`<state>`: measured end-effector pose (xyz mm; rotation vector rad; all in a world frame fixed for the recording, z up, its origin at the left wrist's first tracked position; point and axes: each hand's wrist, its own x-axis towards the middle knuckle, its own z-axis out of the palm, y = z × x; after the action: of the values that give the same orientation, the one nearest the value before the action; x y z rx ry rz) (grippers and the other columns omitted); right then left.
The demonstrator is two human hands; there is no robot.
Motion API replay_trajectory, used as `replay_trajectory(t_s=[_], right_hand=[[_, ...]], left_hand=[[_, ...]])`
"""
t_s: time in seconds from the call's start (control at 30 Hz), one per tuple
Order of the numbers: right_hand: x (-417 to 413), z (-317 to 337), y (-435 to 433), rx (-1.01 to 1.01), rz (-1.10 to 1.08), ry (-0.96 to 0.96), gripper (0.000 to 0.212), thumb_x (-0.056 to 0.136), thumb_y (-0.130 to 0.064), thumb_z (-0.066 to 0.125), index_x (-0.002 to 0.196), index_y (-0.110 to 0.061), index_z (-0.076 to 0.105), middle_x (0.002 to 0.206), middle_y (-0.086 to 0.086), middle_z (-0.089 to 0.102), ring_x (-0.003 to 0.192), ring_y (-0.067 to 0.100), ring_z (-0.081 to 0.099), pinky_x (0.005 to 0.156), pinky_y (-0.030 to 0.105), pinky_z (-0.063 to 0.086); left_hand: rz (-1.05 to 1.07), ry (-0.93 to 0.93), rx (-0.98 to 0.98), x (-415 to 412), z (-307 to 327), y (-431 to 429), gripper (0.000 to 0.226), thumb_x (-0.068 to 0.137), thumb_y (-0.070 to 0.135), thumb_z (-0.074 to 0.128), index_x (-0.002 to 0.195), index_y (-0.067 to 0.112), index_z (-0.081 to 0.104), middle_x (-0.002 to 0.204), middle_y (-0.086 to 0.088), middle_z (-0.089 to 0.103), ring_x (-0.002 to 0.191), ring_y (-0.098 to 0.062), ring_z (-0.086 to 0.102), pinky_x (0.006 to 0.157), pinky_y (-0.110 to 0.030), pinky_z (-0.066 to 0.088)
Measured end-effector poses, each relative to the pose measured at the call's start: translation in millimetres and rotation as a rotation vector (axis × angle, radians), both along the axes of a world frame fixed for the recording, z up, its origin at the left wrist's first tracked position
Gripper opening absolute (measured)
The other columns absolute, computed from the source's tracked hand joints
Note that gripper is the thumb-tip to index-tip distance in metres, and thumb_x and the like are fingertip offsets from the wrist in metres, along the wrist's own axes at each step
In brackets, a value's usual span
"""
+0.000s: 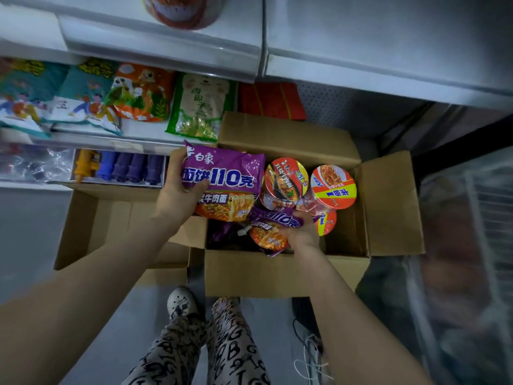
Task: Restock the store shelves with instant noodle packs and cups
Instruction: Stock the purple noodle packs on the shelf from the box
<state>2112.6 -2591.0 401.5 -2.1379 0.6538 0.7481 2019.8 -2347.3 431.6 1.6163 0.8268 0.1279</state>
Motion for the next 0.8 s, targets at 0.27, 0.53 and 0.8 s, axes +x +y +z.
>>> replay_trajectory(t_s=[0.27,0.53,0.8], right_hand=[[-11,91,-15,0.233,0.039,-0.155,0.055,0.079,0.0,0.078,0.12,-0.03,0.058,0.122,0.003,0.055,0.108,0.02,0.057,0.09,0.045,0.058],[-14,177,-22,0.386,0.165,-0.307,0.051,0.085,-0.003,0.073,0.12,-0.037,0.058,0.121,0.0,0.056,0.111,0.022,0.061,0.083,0.045,0.061],[-12,247,-25,0.515,0.245,-0.48,0.053,0.085,-0.007,0.074,0.125,-0.038,0.058,0.123,-0.003,0.057,0.104,0.017,0.064,0.069,0.03,0.06]], left_hand=[[-0.043,-0.025,-0.022,-3,66,-5,0.074,0.093,0.022,0.065,0.15,0.04,0.021,0.134,0.0,0.048,0.113,-0.021,0.057,0.088,-0.045,0.054],[-0.118,-0.177,0.03,-11,132,2,0.069,0.092,0.016,0.066,0.148,0.028,0.027,0.123,0.002,0.049,0.097,-0.012,0.059,0.072,-0.026,0.053],[-0.139,-0.259,0.029,-18,182,17,0.069,0.089,0.021,0.07,0.145,0.032,0.031,0.125,0.0,0.054,0.098,-0.014,0.062,0.074,-0.035,0.057]])
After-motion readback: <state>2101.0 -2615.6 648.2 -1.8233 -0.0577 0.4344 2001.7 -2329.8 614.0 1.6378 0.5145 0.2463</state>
